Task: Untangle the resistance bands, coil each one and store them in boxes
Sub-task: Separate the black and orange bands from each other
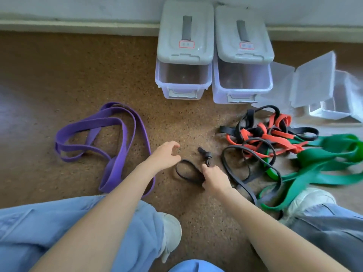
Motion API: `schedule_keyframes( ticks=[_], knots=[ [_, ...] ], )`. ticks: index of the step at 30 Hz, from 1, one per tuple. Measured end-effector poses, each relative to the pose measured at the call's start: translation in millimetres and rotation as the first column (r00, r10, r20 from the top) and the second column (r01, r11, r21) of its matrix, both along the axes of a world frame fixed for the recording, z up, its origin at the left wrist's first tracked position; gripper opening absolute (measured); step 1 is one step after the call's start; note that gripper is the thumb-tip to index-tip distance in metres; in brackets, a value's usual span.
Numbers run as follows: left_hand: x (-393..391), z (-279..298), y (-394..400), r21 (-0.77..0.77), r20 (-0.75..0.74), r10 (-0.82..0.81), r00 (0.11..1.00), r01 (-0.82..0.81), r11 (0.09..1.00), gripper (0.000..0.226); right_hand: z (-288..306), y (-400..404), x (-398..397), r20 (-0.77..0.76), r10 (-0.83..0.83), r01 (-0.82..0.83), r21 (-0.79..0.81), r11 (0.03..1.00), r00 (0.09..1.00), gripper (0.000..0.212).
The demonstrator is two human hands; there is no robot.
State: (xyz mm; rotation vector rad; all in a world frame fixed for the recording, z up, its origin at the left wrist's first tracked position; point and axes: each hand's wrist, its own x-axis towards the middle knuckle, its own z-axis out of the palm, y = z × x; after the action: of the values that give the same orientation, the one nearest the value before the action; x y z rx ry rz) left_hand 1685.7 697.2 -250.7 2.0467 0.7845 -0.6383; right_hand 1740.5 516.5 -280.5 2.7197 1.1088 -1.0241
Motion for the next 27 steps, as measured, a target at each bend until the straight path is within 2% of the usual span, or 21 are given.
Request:
schedule_keyframes(
  ticks=[2,3,4,5,7,8,9,10,12,13,15,16,17,19,21,22,24,26,27],
  knots=[
    [0,5,-3,-0.077,-0.002,0.009,1.000,-0.010,0.997,0.054,16,4,12,-0.141,-0.217,0.233,0.118,0.965,0.966,0.025],
    [-1,9,-8,-0.094,-0.014,-0.045,0.999,0.043,0.995,0.061,27,5,18,-0.270,-0.374,0.428,0.183,0.885,0.888,0.018],
    [-2,12,-15,-0.128,-0.027,-0.102,0.994,0.098,0.987,0.067,40,6,23,-0.441,-0.491,0.621,0.217,0.753,0.751,0.013],
    [-4,15,-24,-0.189,-0.030,-0.124,0.992,0.116,0.975,0.069,53,7,28,-0.610,-0.539,0.773,0.207,0.599,0.581,0.013],
    [-4,21,-46,-0.380,-0.017,-0.032,0.999,0.024,0.925,0.053,78,3,41,-0.813,-0.511,0.933,0.106,0.344,0.280,0.018],
    [-1,24,-56,-0.451,0.000,0.040,0.999,-0.036,0.892,0.042,91,-1,46,-0.859,-0.471,0.962,0.080,0.262,0.200,0.022],
    [3,31,-64,-0.480,0.027,0.098,0.995,-0.073,0.874,0.035,103,-7,52,-0.882,-0.432,0.969,0.093,0.229,0.187,0.024],
    [9,39,-71,-0.495,0.075,0.152,0.985,-0.096,0.864,0.036,115,-12,57,-0.893,-0.396,0.963,0.126,0.240,0.215,0.025],
    [24,58,-78,-0.544,0.237,0.223,0.946,-0.061,0.837,0.052,143,-20,66,-0.914,-0.290,0.929,0.188,0.319,0.285,0.027],
    [32,71,-82,-0.567,0.309,0.212,0.927,0.000,0.824,0.055,157,-23,70,-0.938,-0.199,0.920,0.207,0.332,0.283,0.026],
    [45,94,-93,-0.595,0.354,0.140,0.925,0.107,0.796,0.041,188,-25,76,-0.975,-0.033,0.948,0.205,0.246,0.219,0.016],
    [46,104,-98,-0.609,0.337,0.093,0.937,0.141,0.780,0.030,202,-26,81,-0.974,0.028,0.958,0.226,0.177,0.224,0.010],
    [45,111,-100,-0.627,0.308,0.046,0.950,0.166,0.761,0.021,215,-27,86,-0.960,0.033,0.953,0.280,0.118,0.278,0.007],
    [33,119,-99,-0.665,0.243,-0.059,0.968,0.211,0.717,0.016,234,-35,97,-0.937,0.011,0.937,0.351,0.002,0.350,0.011],
    [21,127,-84,-0.689,0.182,-0.159,0.970,0.241,0.683,0.016,243,-48,103,-0.941,0.027,0.939,0.334,-0.085,0.338,0.022],
    [17,133,-73,-0.679,0.144,-0.196,0.970,0.241,0.693,0.017,243,-54,105,-0.916,-0.018,0.912,0.400,-0.094,0.400,0.024],
    [13,147,-44,-0.637,0.025,-0.255,0.967,0.212,0.741,0.023,238,-60,105,-0.763,-0.250,0.775,0.628,-0.067,0.596,0.027],
    [7,164,-20,-0.600,-0.108,-0.286,0.952,0.167,0.783,0.032,231,-59,104,-0.755,-0.304,0.765,0.634,-0.115,0.580,0.023],
    [3,171,-11,-0.588,-0.141,-0.249,0.958,0.121,0.800,0.034,228,-57,102,-0.751,-0.317,0.765,0.635,-0.107,0.579,0.017]
  ],
)
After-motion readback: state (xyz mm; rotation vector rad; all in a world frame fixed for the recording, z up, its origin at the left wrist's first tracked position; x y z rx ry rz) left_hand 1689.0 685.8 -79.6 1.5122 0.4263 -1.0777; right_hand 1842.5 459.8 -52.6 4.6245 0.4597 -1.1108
